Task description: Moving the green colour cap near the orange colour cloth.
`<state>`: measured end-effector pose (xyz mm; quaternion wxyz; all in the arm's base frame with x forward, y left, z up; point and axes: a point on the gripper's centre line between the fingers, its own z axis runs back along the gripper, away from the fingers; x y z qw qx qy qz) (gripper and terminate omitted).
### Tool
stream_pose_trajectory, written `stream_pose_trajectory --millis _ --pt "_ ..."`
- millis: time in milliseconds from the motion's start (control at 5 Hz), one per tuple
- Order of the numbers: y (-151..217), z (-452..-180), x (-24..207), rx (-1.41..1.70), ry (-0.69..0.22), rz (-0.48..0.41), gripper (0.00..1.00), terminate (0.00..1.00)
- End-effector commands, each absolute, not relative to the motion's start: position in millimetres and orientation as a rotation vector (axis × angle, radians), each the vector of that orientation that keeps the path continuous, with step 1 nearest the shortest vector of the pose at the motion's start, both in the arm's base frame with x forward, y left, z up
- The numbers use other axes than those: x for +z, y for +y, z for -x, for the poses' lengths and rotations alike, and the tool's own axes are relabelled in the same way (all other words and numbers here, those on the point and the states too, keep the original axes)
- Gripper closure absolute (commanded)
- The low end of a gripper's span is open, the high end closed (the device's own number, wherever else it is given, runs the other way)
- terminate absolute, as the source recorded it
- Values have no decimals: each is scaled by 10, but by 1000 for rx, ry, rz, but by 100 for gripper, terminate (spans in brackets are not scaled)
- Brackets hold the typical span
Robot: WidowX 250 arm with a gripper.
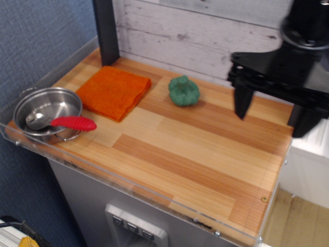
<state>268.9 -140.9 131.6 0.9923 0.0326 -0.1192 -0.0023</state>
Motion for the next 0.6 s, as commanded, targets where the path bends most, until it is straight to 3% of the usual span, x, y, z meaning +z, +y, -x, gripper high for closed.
stream_pose_trajectory --millis 0,200,400 --pt "-1328 -2252 1385 98 -253 -69 0 0" --pt "-1381 -2046 1506 88 -287 -96 0 0" --pt "-1381 -2046 1506 88 -287 -96 0 100"
